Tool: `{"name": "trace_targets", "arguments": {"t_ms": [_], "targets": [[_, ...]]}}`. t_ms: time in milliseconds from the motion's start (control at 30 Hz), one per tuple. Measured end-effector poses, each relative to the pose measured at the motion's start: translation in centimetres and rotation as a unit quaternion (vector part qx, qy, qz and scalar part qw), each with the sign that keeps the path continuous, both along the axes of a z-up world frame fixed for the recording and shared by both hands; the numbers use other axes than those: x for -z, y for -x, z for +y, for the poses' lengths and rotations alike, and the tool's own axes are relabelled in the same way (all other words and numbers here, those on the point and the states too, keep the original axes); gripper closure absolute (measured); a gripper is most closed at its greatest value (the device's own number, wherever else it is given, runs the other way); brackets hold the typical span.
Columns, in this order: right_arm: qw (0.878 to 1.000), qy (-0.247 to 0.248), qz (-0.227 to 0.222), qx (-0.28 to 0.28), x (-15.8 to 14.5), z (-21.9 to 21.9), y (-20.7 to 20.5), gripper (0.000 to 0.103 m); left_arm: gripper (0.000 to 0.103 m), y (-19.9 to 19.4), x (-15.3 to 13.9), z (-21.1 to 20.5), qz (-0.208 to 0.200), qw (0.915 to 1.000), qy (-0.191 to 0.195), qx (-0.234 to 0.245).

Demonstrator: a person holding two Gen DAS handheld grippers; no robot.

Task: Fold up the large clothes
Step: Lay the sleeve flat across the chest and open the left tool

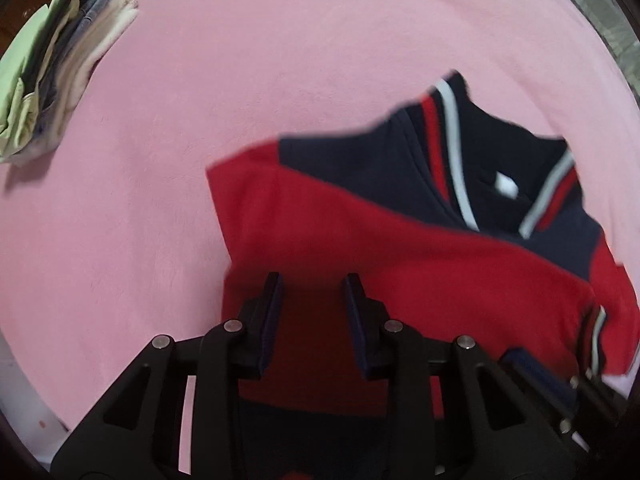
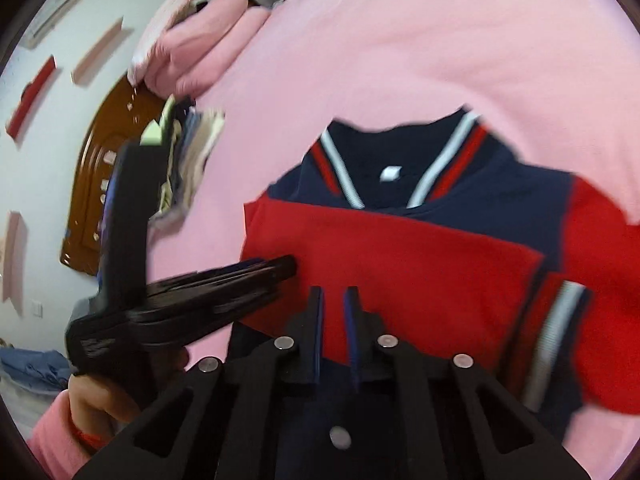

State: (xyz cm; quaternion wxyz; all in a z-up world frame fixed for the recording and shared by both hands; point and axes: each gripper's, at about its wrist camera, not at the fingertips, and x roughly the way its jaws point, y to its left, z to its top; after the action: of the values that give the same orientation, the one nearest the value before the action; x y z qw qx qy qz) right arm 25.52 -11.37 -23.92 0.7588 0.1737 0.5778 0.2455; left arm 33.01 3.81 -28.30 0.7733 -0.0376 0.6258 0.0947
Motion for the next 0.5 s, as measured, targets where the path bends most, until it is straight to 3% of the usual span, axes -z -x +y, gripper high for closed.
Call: {"name": "trace_targets", "arguments": {"t_ms": [67, 133, 167, 200, 267, 333, 400, 500], "targets": [[0.999, 0.039, 0.005, 0.014, 1.5, 0.0, -0.4, 0.094, 0.074, -0.4, 0.0, 0.2, -0.021, 0.9994, -0.025, 0.014], [0.992, 0.115, -0.016, 0.05, 2.1, -2.7, -0.9, 0.096, 0.074, -0.7, -0.2, 0.7, -0.029, 0.9984, -0.045, 0.02], [0.984, 0.152, -0.028, 0.086, 2.0, -4.8, -0.9, 0.098, 0.068, -0.8, -0.2, 1.0, -0.029, 0.998, -0.053, 0.015], [0.981, 0.156, -0.03, 0.111, 1.9, -6.3, -0.8, 0.103, 0.064, -0.9, -0.2, 1.2, -0.026, 0.9982, -0.054, 0.012], [0.98, 0.113, -0.031, 0.159, 0.8, -9.6, -0.2, 0.103, 0.064, -0.8, -0.7, 1.7, -0.026, 0.9987, -0.044, 0.001], [0.975, 0.125, -0.059, 0.176, -1.0, -10.8, 0.4, 0.103, 0.065, 0.0, -2.3, 1.6, -0.053, 0.9975, -0.046, -0.006], [0.98, 0.082, -0.076, 0.162, -2.8, -10.6, 0.9, 0.103, 0.065, 1.0, -3.9, 0.7, -0.07, 0.9972, -0.023, 0.009], [0.993, -0.018, -0.048, 0.111, -2.8, -8.5, 1.0, 0.103, 0.065, 2.0, -3.6, -0.6, -0.038, 0.9987, 0.025, 0.024]]}}
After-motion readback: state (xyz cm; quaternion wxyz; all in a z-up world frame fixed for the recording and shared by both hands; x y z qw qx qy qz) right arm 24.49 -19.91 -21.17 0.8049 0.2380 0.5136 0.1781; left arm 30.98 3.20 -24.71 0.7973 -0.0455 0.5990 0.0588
